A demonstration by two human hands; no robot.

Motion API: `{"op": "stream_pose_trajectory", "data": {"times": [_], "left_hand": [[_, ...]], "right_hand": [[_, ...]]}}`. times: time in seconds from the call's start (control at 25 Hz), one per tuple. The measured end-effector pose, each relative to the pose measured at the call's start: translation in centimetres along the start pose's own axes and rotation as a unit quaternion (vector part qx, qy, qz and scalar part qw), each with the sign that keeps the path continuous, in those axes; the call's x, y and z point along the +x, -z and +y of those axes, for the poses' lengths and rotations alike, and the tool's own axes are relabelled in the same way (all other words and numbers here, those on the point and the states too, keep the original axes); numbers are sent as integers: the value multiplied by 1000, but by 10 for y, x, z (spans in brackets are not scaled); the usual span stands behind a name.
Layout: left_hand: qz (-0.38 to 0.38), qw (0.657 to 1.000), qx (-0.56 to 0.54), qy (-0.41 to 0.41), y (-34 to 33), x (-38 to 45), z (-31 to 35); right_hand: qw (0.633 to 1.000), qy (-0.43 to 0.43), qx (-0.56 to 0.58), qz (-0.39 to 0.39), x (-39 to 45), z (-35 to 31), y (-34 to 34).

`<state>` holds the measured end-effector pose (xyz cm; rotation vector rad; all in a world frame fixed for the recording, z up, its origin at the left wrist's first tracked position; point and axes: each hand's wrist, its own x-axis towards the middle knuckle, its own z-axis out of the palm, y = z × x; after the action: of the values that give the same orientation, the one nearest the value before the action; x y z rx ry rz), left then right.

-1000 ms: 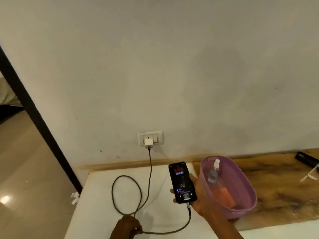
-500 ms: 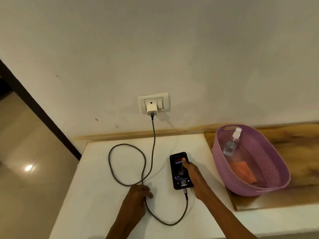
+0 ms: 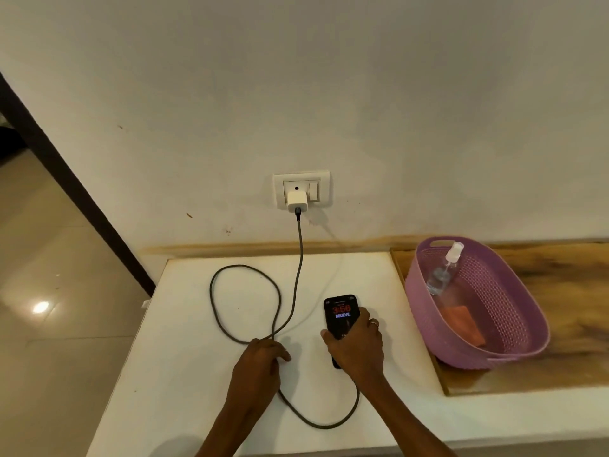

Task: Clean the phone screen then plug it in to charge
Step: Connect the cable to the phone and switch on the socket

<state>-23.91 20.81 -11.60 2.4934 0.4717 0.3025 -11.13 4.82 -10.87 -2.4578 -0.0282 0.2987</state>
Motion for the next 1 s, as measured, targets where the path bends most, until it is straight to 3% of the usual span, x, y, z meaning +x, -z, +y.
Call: {"op": "stream_pose_trajectory", "data": {"times": [0.12, 0.44, 0.64, 0.8, 0.88, 1.0], "left_hand": [[10, 1000, -16, 7, 4, 0, 2], [65, 994, -89, 25, 26, 12, 4], [121, 981, -144, 45, 28, 39, 6], [102, 979, -166, 54, 24, 53, 4], [99, 978, -173, 58, 22, 54, 1], [102, 976, -179, 70, 25, 57, -2]], "right_hand": [[997, -6, -73, 31, -5, -3, -13], [990, -40, -122, 54, -11, -15, -16], [981, -49, -188, 19, -6, -23, -14], [975, -77, -200, -54, 16, -29, 2], [974, -61, -207, -65, 35, -40, 21], [973, -4, -229, -20, 62, -64, 53]]}}
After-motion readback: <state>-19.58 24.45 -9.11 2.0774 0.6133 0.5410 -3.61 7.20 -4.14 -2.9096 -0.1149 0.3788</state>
